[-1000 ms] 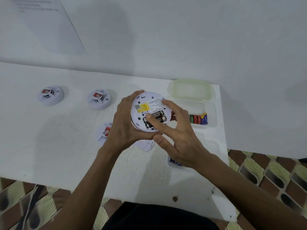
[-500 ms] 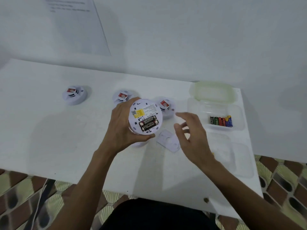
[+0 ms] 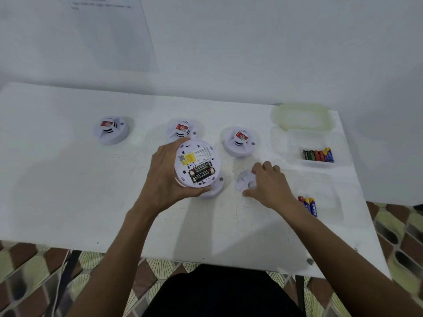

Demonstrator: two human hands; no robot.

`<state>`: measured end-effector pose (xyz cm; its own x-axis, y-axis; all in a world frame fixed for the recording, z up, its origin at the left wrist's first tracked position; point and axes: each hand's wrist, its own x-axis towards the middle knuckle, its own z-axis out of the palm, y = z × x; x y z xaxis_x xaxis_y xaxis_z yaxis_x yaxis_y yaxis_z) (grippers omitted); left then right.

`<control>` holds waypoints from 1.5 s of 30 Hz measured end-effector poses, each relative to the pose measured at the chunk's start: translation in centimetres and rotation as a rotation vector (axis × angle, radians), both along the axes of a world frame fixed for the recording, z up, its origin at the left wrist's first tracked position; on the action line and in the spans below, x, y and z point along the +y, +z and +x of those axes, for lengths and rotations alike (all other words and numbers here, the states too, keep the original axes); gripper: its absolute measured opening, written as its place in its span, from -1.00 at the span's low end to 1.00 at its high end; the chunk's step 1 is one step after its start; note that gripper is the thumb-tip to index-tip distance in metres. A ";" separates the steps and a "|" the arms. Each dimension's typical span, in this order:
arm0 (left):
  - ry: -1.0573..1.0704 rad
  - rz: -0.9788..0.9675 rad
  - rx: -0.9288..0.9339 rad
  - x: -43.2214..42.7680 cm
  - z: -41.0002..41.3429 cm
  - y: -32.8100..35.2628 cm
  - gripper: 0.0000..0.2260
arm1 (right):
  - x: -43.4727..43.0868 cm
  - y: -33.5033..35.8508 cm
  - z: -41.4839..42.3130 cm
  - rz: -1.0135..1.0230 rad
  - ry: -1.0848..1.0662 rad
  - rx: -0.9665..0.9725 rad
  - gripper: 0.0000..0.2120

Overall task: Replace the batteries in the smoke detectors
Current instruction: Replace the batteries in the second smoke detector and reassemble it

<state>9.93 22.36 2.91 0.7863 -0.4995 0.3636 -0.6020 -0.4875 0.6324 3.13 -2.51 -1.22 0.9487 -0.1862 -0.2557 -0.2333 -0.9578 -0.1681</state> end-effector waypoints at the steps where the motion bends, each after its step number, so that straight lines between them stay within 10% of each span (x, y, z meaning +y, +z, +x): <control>1: -0.003 -0.001 0.008 0.1 0.1 0.0 -0.21 | 0.0 0.0 0.1 0.054 -0.014 -0.020 -0.58; 3: -0.015 0.000 0.022 0.4 0.4 -0.1 -0.21 | 0.1 -0.1 0.3 0.212 -0.050 -0.069 -0.83; 14: -0.070 -0.039 0.057 0.8 1.7 0.3 -0.27 | 4.5 6.8 1.1 1.146 -0.168 -0.282 -0.73; 27: -0.096 -0.130 0.196 1.3 3.1 -1.6 -0.44 | 10.2 6.3 2.4 0.422 0.075 -0.703 -0.51; 37: -0.113 -0.109 0.107 1.6 3.8 -3.2 -0.20 | 10.9 5.5 2.9 0.435 0.128 -0.740 -0.56; 45: -0.084 -0.110 0.131 0.9 3.5 -1.5 -0.39 | 10.9 6.5 3.3 0.521 0.071 -0.638 -0.63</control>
<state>13.46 23.29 1.42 0.7877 -0.5283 0.3169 -0.5466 -0.3622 0.7550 6.47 8.36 5.24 0.9458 -0.1267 0.2991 0.1156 -0.7293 -0.6744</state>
